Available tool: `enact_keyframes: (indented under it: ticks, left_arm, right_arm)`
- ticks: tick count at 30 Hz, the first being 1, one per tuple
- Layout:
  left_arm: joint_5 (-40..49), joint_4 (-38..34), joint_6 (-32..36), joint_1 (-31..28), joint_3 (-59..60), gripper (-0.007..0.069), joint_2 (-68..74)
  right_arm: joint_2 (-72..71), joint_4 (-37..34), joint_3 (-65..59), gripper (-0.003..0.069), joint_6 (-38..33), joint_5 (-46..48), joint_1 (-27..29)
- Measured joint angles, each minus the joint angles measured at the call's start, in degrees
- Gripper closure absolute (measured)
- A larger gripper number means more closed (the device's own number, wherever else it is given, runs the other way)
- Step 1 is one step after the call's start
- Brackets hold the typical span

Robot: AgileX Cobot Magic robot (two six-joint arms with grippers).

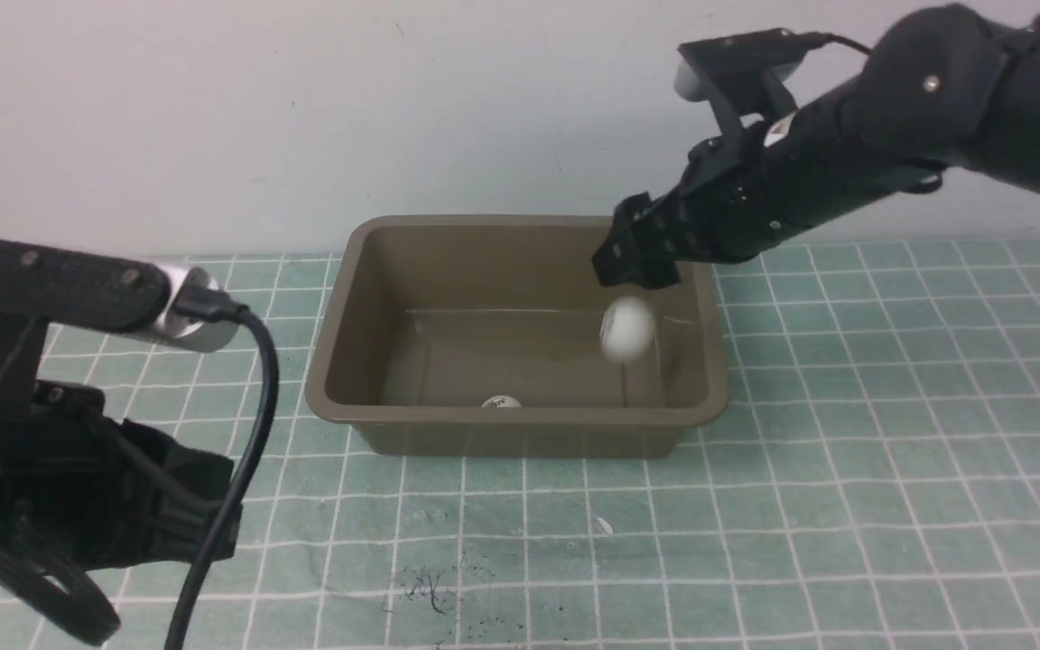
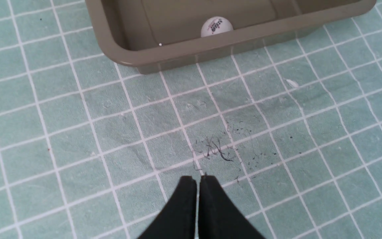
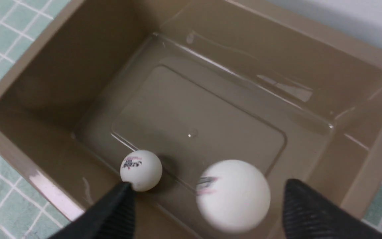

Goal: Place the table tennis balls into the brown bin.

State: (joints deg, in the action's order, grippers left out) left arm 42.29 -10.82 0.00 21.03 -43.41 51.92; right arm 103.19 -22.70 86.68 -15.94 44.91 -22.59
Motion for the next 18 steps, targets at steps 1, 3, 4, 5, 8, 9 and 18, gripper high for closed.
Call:
enact_keyframes:
  ticks: [1, 3, 4, 5, 8, 9, 18]
  left_arm:
    - [-0.06, -0.05, 0.00, 0.00, 0.00, 0.0629, -0.47]
    - [0.00, -0.19, 0.00, 0.00, 0.00, 0.0629, -0.68]
    - [0.07, -0.19, 0.00, 0.00, 0.00, 0.0629, -0.75]
    - [0.23, -0.19, 0.00, 0.00, 0.00, 0.0629, -0.85]
    - [0.97, -0.27, 0.00, 0.00, 0.00, 0.0629, -1.09]
    - [1.03, -0.29, 0.00, 0.00, 0.00, 0.0629, -1.12]
    - [1.08, -0.56, 2.54, 0.00, 0.00, 0.0629, -1.12]
  right_arm:
    - [-0.72, 2.02, 1.34, 0.0068, 3.35, 1.68, -0.06]
    - [-3.69, 5.72, 1.71, 0.0155, 7.29, 3.76, -0.06]
    - [-5.40, 7.39, 1.71, 0.0214, 8.82, 5.26, -0.06]
    - [-6.91, 8.55, 1.71, 0.0265, 9.89, 5.92, -0.06]
    - [-15.24, 12.71, 0.29, 0.0514, 14.19, 9.77, -0.06]
    - [-20.02, 13.87, -1.46, 0.0587, 16.47, 10.84, -0.06]
    - [-57.98, 15.38, -29.07, 0.0672, 22.38, 0.99, -0.06]
